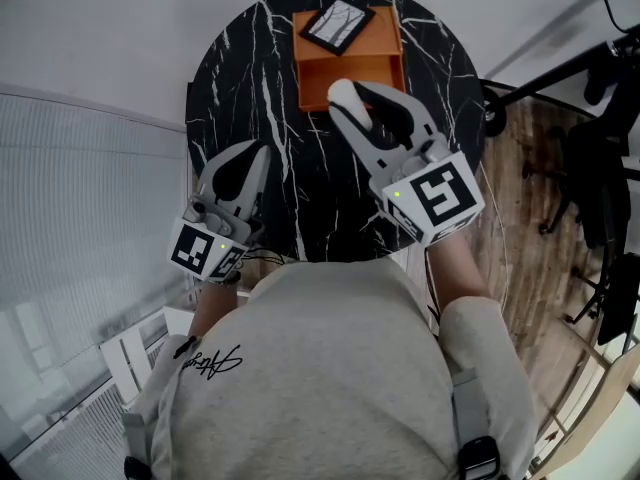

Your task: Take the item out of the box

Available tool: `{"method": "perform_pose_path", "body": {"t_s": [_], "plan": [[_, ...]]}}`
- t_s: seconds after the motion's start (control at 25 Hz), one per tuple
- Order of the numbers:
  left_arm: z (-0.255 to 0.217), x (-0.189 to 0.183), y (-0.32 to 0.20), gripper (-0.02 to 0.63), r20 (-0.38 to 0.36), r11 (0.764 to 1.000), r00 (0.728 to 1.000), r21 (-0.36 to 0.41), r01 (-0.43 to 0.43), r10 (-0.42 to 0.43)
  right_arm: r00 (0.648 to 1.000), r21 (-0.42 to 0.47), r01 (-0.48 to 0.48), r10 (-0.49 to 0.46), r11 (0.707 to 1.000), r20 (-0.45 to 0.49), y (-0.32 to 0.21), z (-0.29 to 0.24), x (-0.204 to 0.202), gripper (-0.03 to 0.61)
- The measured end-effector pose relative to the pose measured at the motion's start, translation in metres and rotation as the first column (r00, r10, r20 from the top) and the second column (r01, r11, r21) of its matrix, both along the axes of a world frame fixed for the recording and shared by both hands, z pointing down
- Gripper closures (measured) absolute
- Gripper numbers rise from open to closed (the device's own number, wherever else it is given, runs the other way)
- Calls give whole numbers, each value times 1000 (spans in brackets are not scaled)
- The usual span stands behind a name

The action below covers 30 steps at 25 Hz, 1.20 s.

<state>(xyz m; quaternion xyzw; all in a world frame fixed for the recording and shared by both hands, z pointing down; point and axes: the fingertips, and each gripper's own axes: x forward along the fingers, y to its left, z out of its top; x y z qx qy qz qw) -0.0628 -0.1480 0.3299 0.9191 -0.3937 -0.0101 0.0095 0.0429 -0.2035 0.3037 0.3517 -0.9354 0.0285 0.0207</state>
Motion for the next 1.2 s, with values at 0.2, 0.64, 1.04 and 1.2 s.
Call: {"method": "perform_pose_path", "body": {"t_s": [0.2,0.64,1.04,1.2], "plan": [[1,-1,0,611,-3,1000,1000,0,-2,2,999,15,-1,0,1000,43,5,-5,3,440],[-2,-1,2,612,-9,1000,1000,7,1,-1,993,23,-41,38,999,109,13,-9,18,440],[-3,-1,1,611,-12,1000,1000,11,2,-2,990,15,-58,56,998,127,18,-5,23,440],[-3,-1,1,612,-13,1000,1000,13,2,-2,993,22,-51,48,998,110,20,-3,23,440]]}}
